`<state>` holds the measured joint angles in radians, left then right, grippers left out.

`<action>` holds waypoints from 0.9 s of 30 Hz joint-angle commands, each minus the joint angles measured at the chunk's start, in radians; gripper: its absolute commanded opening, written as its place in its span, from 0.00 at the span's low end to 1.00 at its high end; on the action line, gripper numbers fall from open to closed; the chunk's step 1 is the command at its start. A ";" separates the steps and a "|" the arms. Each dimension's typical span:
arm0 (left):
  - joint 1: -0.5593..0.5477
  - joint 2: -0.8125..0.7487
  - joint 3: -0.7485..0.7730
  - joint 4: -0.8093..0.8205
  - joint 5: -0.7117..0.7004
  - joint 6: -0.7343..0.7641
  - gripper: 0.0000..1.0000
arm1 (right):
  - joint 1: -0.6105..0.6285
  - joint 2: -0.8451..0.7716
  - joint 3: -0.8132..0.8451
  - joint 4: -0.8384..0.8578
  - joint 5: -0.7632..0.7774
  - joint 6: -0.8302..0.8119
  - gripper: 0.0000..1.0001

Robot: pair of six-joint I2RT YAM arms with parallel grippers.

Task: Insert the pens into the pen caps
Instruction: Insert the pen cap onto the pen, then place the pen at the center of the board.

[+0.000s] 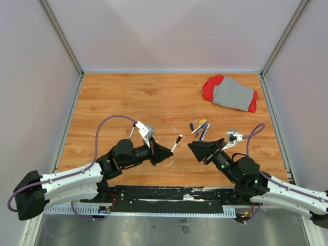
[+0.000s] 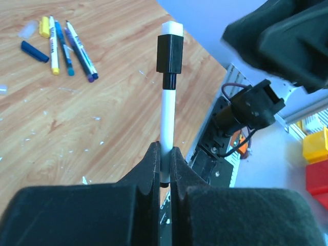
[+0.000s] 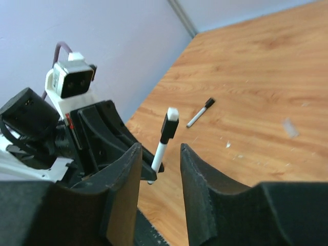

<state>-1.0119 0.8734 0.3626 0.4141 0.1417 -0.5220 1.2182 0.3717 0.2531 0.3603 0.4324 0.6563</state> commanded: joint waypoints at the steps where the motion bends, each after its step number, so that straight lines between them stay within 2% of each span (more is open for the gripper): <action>1: 0.003 -0.044 0.017 -0.069 -0.118 0.015 0.00 | 0.024 -0.042 0.134 -0.291 0.108 -0.150 0.41; 5: 0.003 -0.049 0.077 -0.246 -0.237 0.022 0.00 | 0.022 -0.009 0.220 -0.518 0.185 -0.159 0.46; 9: 0.009 0.009 0.189 -0.464 -0.384 0.035 0.00 | -0.009 0.099 0.347 -0.754 0.238 -0.150 0.50; 11: 0.031 0.059 0.258 -0.571 -0.433 0.033 0.00 | -0.056 0.182 0.413 -0.844 0.206 -0.150 0.52; 14: 0.088 0.132 0.311 -0.688 -0.476 0.042 0.00 | -0.167 0.276 0.497 -0.932 0.050 -0.167 0.57; 16: 0.120 0.174 0.327 -0.737 -0.523 0.050 0.01 | -0.237 0.305 0.500 -0.925 -0.093 -0.179 0.61; 21: 0.234 0.249 0.331 -0.735 -0.549 0.111 0.00 | -0.347 0.328 0.439 -0.864 -0.287 -0.183 0.70; 27: 0.336 0.331 0.317 -0.690 -0.570 0.195 0.01 | -0.359 0.340 0.380 -0.811 -0.392 -0.158 0.75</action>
<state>-0.7238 1.1690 0.6773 -0.2981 -0.3908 -0.4057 0.8707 0.7067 0.6662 -0.4816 0.1692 0.4911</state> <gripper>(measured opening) 0.050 0.745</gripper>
